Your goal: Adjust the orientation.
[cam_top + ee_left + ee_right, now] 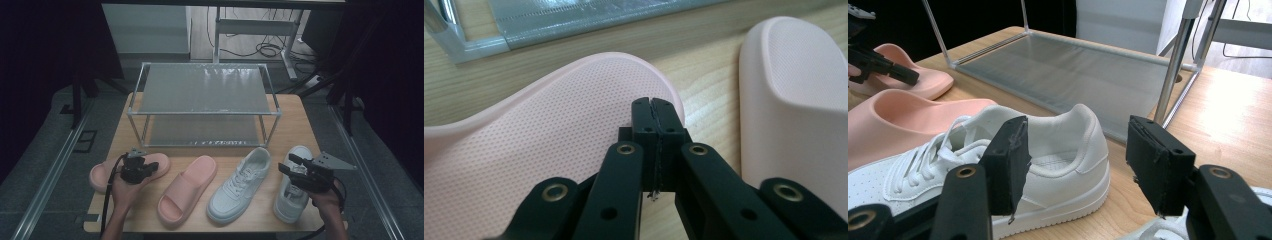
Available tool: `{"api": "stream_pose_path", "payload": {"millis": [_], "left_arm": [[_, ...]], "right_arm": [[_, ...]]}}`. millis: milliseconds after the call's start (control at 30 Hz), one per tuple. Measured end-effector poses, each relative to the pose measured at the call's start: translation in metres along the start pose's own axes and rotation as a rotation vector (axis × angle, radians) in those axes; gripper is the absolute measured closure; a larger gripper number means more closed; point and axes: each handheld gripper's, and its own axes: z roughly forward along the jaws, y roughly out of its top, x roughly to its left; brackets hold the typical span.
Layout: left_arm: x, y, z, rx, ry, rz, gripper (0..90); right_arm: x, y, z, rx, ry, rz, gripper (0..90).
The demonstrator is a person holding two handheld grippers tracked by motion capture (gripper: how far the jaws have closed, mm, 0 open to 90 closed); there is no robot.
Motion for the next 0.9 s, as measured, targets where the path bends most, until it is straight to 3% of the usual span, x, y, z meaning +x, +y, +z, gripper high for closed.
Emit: {"api": "stream_pose_path", "payload": {"millis": [133,233,467,900], "left_arm": [[-0.001,-0.005,-0.002,0.021,-0.02,0.012,90.0],[0.001,-0.014,-0.006,0.014,-0.054,-0.005,90.0],[0.001,-0.023,-0.012,-0.004,-0.058,-0.008,90.0],[-0.003,-0.035,-0.026,0.015,-0.058,0.019,90.0]], "right_arm": [[0.0,0.0,0.0,-0.001,0.0,0.002,42.8],[0.0,0.001,-0.002,-0.005,-0.001,0.002,42.8],[0.0,0.0,0.0,0.0,-0.004,0.005,42.8],[0.0,0.0,-0.001,-0.004,-0.002,0.003,42.8]]}}
